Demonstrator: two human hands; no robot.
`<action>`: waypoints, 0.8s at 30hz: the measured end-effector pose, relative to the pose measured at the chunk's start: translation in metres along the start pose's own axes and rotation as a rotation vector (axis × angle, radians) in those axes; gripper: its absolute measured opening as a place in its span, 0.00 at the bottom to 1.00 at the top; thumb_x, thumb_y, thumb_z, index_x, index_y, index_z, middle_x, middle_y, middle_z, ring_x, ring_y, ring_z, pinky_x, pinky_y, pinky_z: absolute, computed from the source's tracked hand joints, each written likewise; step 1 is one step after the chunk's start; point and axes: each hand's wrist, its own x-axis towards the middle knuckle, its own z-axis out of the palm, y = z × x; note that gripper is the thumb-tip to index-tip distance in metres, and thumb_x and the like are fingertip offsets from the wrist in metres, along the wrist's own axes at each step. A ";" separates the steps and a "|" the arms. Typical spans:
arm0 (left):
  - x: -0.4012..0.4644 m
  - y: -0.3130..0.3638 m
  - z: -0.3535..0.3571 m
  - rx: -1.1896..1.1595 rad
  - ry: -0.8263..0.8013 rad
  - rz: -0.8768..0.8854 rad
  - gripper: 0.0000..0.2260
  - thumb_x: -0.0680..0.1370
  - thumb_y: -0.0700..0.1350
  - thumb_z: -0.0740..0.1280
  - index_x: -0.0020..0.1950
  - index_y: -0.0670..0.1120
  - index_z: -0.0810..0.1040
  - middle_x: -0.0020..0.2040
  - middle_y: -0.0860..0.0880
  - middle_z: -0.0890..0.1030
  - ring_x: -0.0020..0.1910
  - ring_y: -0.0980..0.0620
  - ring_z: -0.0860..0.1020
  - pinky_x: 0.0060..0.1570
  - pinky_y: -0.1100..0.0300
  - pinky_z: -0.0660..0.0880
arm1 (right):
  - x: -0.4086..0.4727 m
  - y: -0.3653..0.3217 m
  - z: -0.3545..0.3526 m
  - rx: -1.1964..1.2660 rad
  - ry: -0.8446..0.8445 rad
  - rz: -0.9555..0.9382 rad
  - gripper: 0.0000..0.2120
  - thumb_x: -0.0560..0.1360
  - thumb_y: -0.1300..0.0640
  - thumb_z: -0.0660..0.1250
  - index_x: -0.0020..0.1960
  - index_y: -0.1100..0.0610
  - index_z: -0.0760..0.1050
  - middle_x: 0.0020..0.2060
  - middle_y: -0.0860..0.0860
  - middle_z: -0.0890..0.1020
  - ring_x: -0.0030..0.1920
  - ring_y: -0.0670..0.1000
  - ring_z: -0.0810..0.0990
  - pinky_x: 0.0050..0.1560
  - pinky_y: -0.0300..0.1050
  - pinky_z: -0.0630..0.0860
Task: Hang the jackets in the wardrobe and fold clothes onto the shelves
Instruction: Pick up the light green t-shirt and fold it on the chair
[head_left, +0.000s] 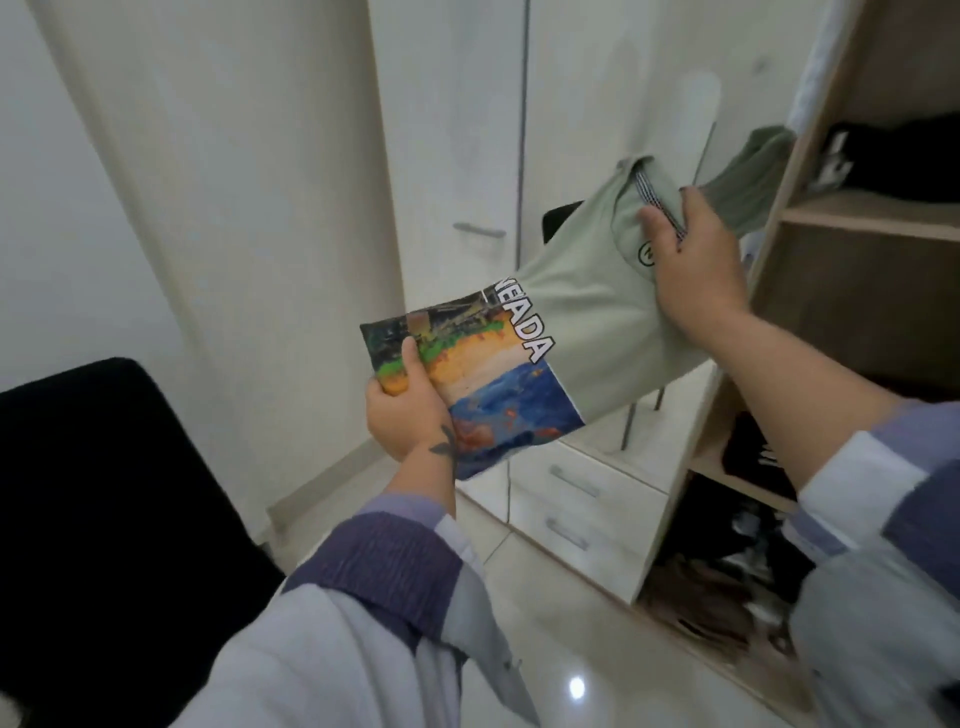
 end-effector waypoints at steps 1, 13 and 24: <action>-0.014 0.002 0.021 0.022 -0.049 0.033 0.18 0.74 0.63 0.65 0.45 0.48 0.76 0.42 0.52 0.77 0.41 0.52 0.74 0.42 0.63 0.66 | 0.003 0.023 -0.017 -0.023 0.038 0.029 0.20 0.80 0.43 0.55 0.62 0.57 0.70 0.55 0.56 0.80 0.59 0.59 0.76 0.54 0.51 0.71; -0.174 -0.033 0.217 0.175 -0.453 0.224 0.20 0.74 0.65 0.64 0.54 0.50 0.77 0.49 0.52 0.82 0.48 0.50 0.79 0.46 0.60 0.72 | -0.028 0.239 -0.175 -0.218 0.302 0.428 0.16 0.81 0.44 0.55 0.58 0.55 0.70 0.48 0.53 0.79 0.49 0.57 0.77 0.45 0.47 0.70; -0.238 -0.139 0.380 0.382 -0.726 0.368 0.18 0.76 0.62 0.62 0.58 0.52 0.75 0.51 0.48 0.82 0.51 0.45 0.79 0.46 0.59 0.70 | -0.047 0.409 -0.171 -0.278 0.356 0.710 0.15 0.82 0.49 0.54 0.61 0.57 0.69 0.49 0.53 0.77 0.49 0.54 0.75 0.47 0.43 0.65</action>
